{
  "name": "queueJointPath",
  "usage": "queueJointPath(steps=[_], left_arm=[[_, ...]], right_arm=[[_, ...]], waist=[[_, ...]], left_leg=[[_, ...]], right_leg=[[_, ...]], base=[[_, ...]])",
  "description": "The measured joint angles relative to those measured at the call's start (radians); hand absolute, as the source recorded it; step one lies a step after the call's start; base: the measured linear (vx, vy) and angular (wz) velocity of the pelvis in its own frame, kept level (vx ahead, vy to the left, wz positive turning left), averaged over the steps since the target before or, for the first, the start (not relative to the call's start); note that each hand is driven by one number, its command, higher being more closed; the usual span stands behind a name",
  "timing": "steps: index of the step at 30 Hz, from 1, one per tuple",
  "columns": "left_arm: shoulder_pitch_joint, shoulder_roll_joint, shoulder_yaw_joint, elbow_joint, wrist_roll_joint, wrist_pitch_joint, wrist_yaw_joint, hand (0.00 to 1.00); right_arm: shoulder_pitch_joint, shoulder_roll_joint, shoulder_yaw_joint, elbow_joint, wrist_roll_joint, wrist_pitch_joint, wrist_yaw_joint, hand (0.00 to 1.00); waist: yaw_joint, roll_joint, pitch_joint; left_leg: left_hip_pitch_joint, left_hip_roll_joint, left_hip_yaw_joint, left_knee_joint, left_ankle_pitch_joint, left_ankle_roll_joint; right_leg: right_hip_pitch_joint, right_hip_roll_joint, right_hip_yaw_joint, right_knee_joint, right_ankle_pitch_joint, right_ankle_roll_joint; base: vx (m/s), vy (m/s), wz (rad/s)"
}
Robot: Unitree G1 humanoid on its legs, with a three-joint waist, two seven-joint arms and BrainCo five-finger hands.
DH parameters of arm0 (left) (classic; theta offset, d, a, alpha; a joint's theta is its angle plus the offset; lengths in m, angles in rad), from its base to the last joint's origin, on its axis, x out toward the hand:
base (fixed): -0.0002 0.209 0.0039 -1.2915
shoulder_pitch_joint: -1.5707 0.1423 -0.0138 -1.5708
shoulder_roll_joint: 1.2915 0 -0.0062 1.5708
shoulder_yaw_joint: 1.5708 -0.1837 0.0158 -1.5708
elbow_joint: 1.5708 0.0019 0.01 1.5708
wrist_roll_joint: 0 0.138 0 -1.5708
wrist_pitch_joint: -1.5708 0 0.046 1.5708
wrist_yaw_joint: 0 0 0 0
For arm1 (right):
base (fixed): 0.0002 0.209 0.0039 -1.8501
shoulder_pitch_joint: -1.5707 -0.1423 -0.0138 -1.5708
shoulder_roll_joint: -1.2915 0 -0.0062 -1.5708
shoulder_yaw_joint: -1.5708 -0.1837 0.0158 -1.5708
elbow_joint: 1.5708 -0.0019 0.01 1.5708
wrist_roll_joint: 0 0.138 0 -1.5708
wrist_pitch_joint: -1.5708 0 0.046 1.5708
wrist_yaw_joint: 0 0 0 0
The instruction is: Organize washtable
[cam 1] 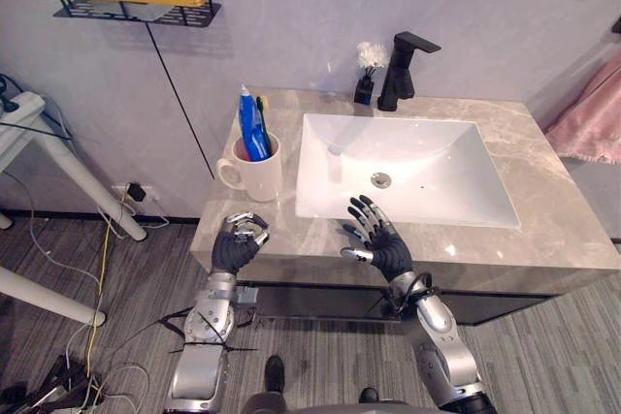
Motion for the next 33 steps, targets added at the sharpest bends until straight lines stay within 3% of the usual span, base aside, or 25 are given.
queueJointPath(steps=[6, 33], left_arm=[[-0.045, 0.002, 0.000, -0.048, 0.031, 0.004, 0.033, 1.00], [-0.166, 0.001, -0.004, 0.043, 0.050, 0.032, 0.054, 1.00]], right_arm=[[0.001, 0.005, -0.001, -0.005, 0.000, 0.000, 0.000, 0.00], [-0.003, 0.006, 0.001, -0.054, 0.000, -0.002, -0.004, 0.00]], waist=[[0.000, -0.017, 0.011], [0.000, -0.027, 0.083]], left_leg=[[0.000, 0.000, 0.000, 0.000, -0.001, -0.002], [0.007, -0.003, 0.007, 0.000, -0.001, -0.001]], right_leg=[[0.000, 0.000, 0.000, 0.000, -0.002, -0.003], [0.000, -0.003, 0.011, 0.002, 0.000, -0.007]], base=[[0.00, 0.000, 0.00], [0.00, 0.000, 0.00]])
